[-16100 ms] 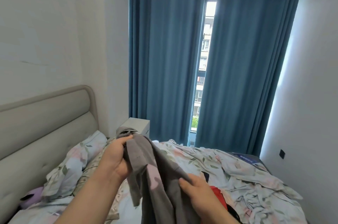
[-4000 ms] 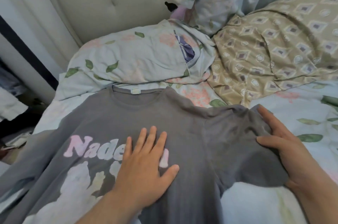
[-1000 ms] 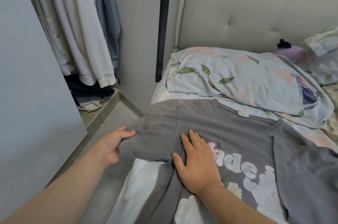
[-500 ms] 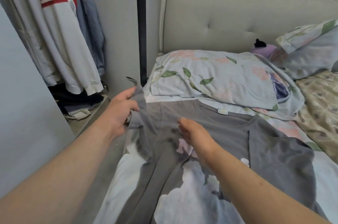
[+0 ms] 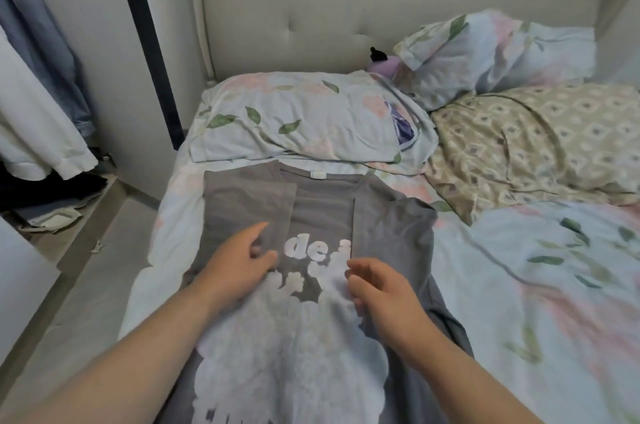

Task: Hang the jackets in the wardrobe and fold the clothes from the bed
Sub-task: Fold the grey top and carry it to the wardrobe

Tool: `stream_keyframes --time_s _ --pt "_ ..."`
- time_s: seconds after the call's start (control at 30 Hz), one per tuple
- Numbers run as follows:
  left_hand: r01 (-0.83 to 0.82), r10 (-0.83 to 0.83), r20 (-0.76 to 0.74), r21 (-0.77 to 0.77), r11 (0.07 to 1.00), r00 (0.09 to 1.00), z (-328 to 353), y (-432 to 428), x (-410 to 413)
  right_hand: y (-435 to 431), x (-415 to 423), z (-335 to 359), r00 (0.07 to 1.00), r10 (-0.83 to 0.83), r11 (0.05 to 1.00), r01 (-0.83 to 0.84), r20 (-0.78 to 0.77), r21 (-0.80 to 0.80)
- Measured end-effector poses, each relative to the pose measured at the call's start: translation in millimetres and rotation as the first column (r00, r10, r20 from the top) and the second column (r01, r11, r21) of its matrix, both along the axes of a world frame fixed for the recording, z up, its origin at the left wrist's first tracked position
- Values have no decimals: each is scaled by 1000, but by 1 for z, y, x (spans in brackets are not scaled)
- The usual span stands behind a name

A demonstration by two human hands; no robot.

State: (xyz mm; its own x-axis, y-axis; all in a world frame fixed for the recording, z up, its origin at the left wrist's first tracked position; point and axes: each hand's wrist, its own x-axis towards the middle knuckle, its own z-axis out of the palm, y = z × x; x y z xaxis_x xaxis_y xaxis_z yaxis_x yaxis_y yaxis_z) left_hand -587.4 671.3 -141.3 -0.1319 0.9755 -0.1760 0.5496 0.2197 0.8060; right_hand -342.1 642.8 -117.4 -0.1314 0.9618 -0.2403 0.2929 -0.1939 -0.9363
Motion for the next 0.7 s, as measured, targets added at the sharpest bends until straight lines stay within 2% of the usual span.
stream_keyframes --time_s 0.13,0.2,0.3,0.37,0.47,0.57,0.6,0.63,0.7 --pt "-109 147 -273 152 982 951 -15 -75 -36 -48 69 -2 956 -176 983 161 234 83" --pt "-194 215 -430 93 977 877 -32 -116 -56 -78 98 -3 899 -236 971 209 369 114" --pt "-342 279 -397 -97 935 875 -55 -171 -68 -121 126 -9 758 -160 983 178 633 36" --pt "-383 318 -366 -118 916 874 -59 -196 -70 -147 138 -15 668 -13 981 152 744 -119" --pt "-356 271 -410 -147 923 871 -54 -216 -72 -175 141 -7 743 159 909 148 651 -390" --pt "-345 211 -476 -213 914 854 -40 -229 -63 -191 141 -6 639 350 894 -10 684 -448" --pt "-348 187 -520 -231 909 833 -37 -235 -59 -193 142 -7 623 364 897 -34 693 -441" --pt "-355 174 -562 -230 906 808 -34 -240 -56 -196 144 -7 645 345 905 -36 682 -424" --pt "-392 208 -562 -229 891 800 -40 -242 -44 -199 154 -14 772 228 916 36 593 -399"
